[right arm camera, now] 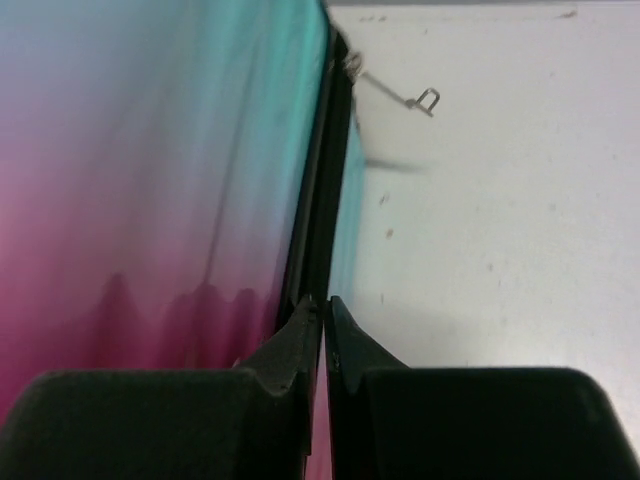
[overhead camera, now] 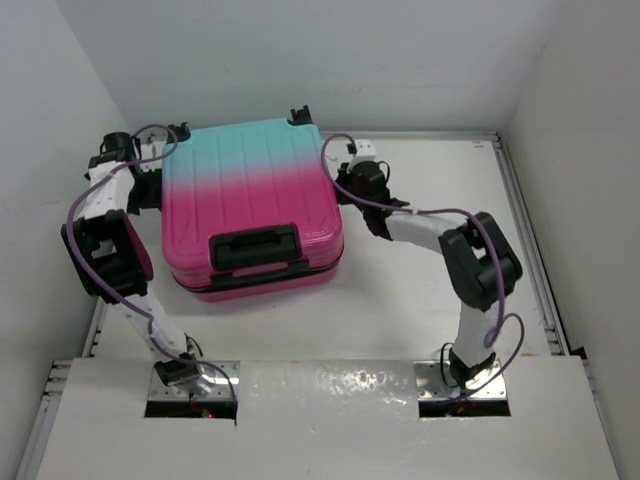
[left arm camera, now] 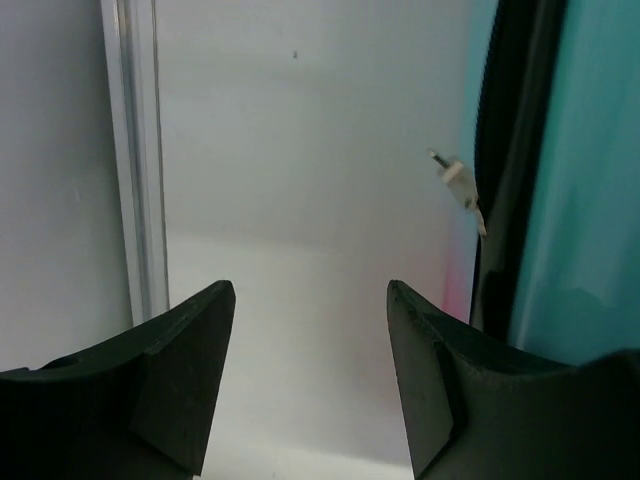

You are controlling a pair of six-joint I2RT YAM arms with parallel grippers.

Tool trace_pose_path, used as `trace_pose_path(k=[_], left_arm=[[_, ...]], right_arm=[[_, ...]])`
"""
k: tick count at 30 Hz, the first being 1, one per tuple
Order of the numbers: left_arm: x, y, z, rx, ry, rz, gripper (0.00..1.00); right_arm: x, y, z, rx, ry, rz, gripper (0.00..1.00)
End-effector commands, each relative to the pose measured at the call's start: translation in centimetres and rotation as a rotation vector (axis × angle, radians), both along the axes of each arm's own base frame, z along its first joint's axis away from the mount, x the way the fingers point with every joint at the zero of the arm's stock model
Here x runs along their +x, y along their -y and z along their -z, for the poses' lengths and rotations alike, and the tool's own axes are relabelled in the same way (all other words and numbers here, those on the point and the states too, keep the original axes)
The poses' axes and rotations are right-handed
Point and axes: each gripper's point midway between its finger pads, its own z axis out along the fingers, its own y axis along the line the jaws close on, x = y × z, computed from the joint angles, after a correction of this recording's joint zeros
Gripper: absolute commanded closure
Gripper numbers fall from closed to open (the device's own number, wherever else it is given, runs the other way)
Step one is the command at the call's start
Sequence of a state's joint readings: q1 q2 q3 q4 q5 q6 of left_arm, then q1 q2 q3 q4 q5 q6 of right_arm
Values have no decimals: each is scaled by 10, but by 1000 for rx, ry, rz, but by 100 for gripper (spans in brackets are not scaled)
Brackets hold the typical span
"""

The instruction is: Pack the luggage

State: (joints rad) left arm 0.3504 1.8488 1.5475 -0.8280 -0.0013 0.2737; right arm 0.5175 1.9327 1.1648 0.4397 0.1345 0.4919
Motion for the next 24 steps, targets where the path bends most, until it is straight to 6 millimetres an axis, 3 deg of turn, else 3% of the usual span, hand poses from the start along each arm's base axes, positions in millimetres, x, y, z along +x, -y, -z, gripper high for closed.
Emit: trace_pose_path(k=[1, 2, 4, 5, 7, 8, 10, 12, 14, 16, 17, 19, 20, 24], left_arm=[[42, 53, -19, -52, 82, 194, 40], [50, 74, -12, -63, 67, 256, 40], [69, 104, -14, -78, 85, 365, 40], [77, 138, -14, -85, 88, 452, 40], [95, 179, -22, -84, 112, 581, 40], [98, 217, -25, -90, 123, 671, 40], [116, 269, -44, -117, 192, 800, 38], [126, 299, -61, -148, 247, 874, 35], [152, 326, -97, -163, 383, 921, 30], [175, 332, -146, -154, 560, 893, 20], [178, 332, -165, -148, 622, 889, 18], [169, 332, -215, -148, 756, 896, 8], [160, 336, -258, -152, 888, 910, 2], [134, 330, -368, -137, 1189, 861, 0]], right_arm=[[-55, -28, -22, 12, 1, -128, 95], [-75, -48, -25, 36, 13, -184, 95], [-104, -59, -26, 42, 22, -222, 96], [-125, -78, -30, 62, 37, -260, 97], [-145, -85, -28, 97, 35, -256, 98], [-160, -95, -33, 123, 41, -274, 99], [-169, -93, -37, 171, 60, -238, 100], [-179, -96, -47, 208, 77, -228, 100], [-183, -101, -51, 220, 74, -226, 100], [-180, -110, -61, 231, 95, -243, 100], [-177, -114, -55, 222, 87, -245, 100], [-174, -128, -64, 241, 92, -271, 100], [-169, -139, -62, 242, 85, -278, 100], [-167, -164, -59, 252, 87, -283, 100]])
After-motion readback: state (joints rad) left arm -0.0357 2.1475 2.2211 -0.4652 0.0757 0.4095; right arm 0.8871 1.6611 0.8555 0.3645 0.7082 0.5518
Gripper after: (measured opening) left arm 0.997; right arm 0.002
